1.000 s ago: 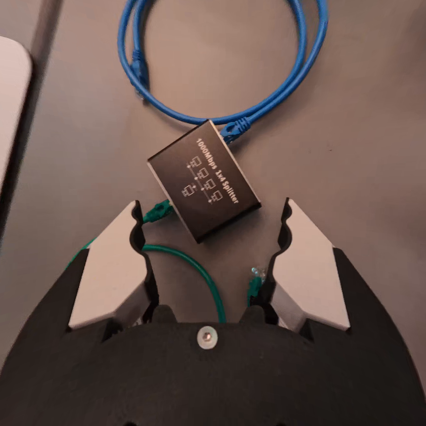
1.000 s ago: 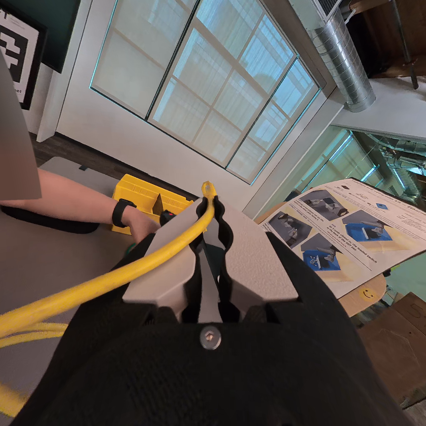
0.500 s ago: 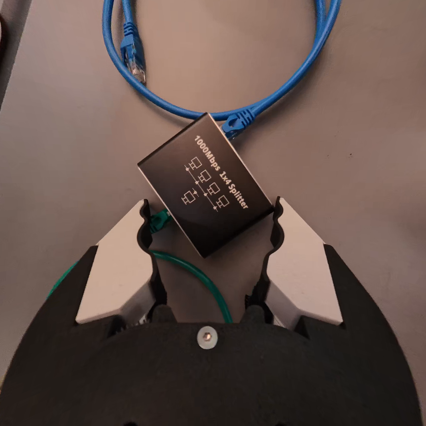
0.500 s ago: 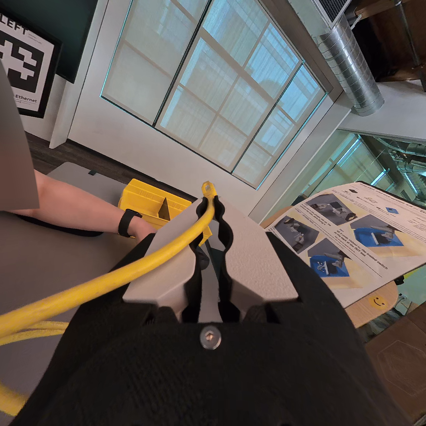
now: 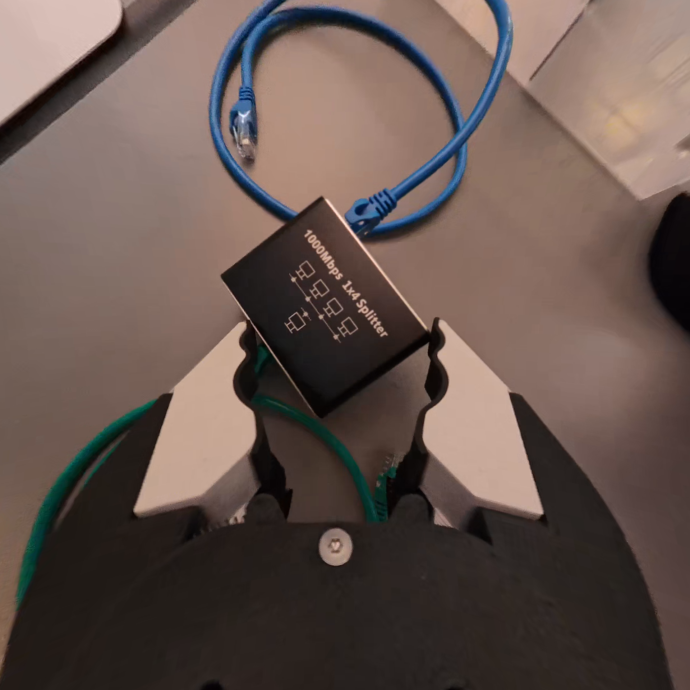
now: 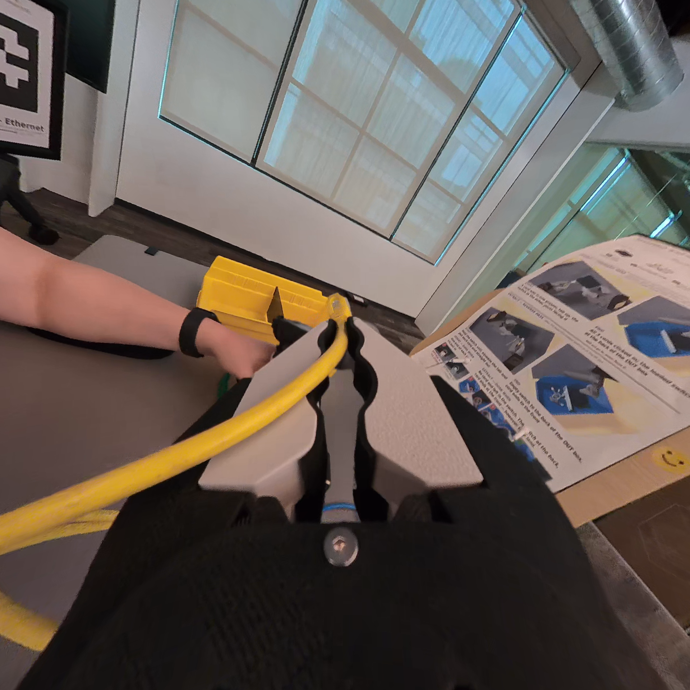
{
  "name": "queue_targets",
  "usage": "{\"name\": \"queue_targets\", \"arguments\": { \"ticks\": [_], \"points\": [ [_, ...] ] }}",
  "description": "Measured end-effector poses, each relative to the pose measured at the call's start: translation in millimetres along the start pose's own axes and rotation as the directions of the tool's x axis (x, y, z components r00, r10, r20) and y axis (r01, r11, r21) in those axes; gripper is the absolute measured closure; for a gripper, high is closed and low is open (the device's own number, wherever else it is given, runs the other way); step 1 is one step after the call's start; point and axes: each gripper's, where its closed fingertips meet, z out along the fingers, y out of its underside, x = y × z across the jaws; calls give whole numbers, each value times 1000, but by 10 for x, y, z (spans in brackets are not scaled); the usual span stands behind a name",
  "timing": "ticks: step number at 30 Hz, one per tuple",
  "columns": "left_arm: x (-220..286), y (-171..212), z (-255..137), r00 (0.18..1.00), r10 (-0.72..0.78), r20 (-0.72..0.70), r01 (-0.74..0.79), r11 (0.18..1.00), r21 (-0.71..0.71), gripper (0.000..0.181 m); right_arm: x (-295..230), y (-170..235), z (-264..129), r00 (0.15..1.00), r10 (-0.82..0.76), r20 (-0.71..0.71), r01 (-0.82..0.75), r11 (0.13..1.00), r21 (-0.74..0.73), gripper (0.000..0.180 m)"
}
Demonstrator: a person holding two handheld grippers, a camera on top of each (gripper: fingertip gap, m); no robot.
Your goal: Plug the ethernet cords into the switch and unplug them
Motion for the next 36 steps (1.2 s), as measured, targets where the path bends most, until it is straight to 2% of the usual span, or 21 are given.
{"name": "queue_targets", "arguments": {
  "ticks": [5, 11, 15, 23, 28, 36],
  "points": [
    [33, -270, -266, 988, -109, -108, 129, 971, 201, 89, 47, 226, 93, 999, 54, -3, -54, 997, -63, 174],
    [133, -652, -735, 998, -7, -70, 39, 887, 460, 90, 58, 441, 236, 998, 52, -23, -55, 989, -140, 175],
    [247, -799, -970, 994, -4, -108, 64, 829, 555, 90, -18, 517, 370, 999, 37, -5, -37, 985, -167, 175],
    [239, -847, -1128, 935, -94, -341, 292, 748, 596, 90, -82, 799, 586, 995, 97, -10, -96, 957, -272, 175],
    [233, -870, -1180, 935, -90, -342, 296, 730, 616, 90, -53, 971, 694, 986, 157, -55, -166, 934, -315, 175],
    [253, -915, -1248, 967, -58, -248, 213, 717, 663, 90, 47, 951, 690, 941, 322, -105, -338, 906, -255, 175]
  ]
}}
